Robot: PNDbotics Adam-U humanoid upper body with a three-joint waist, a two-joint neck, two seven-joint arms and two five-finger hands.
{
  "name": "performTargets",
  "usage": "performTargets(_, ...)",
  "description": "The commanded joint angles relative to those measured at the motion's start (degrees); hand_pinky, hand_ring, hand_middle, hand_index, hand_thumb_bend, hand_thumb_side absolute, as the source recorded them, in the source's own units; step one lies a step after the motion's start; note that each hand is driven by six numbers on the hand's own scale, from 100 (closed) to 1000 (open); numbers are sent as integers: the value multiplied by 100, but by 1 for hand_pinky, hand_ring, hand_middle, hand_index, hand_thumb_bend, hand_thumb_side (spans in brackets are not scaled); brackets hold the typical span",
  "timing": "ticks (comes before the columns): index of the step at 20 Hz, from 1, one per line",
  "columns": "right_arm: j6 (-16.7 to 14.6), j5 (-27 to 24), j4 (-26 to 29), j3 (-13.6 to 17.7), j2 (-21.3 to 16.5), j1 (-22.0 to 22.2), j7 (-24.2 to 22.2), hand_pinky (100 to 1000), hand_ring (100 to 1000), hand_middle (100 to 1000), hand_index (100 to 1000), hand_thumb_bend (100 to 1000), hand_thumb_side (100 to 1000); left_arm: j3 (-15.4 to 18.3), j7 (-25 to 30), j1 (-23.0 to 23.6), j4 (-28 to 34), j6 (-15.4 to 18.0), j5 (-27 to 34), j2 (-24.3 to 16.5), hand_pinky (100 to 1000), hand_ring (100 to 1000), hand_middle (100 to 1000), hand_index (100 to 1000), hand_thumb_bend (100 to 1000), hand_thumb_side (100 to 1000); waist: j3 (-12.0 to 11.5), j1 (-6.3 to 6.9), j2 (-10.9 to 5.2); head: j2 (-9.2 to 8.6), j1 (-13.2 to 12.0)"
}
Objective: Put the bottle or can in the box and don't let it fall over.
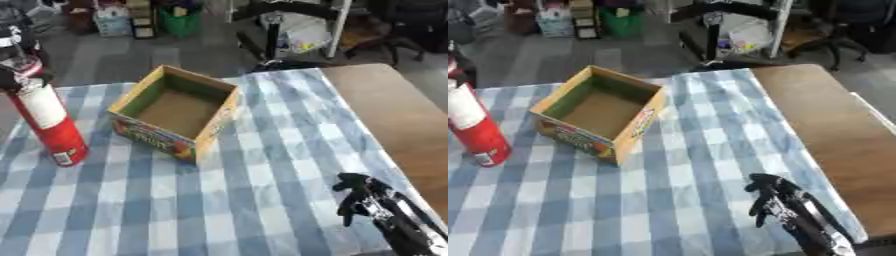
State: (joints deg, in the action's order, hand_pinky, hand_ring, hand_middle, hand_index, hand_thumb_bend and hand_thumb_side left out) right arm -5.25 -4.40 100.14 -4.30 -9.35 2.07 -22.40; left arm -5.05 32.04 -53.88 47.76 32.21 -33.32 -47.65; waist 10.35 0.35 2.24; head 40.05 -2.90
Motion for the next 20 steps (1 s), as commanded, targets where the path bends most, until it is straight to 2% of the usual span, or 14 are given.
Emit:
performTargets(1, 5, -68, 70, 17, -75, -53, 23, 371, 494, 664, 811, 100, 607, 140, 1822, -236, 357, 1863, 341, -390, 100, 359, 452, 621, 100, 159, 8, 16, -61, -70, 4)
performTargets(6, 4, -85, 63, 18, -93, -57, 27, 371, 494, 664, 811, 100, 606, 209, 1659, -372, 739, 1578, 856, -481, 100, 354, 455, 621, 100, 142, 20, 24, -85, -39, -10)
performTargets(11, 6, -104, 60, -17, -94, -66, -4, 372, 494, 664, 811, 100, 606, 113, 1560, -551, 965, 1310, 1333, -255, 100, 363, 459, 628, 100, 128, 64, 11, -99, -26, -26)
performTargets(15, 7, -152, 73, -68, -81, -127, -50, 372, 494, 664, 811, 100, 605, 66, 1418, -704, 980, 1170, 1238, 85, 100, 359, 457, 627, 100, 118, 216, -25, -67, -63, -75)
performTargets(20, 16, -233, 78, -101, -73, -241, -85, 373, 495, 664, 811, 100, 606, 114, 935, -794, 968, 1117, 903, 421, 100, 355, 453, 626, 100, 102, 395, -34, -8, -107, -119)
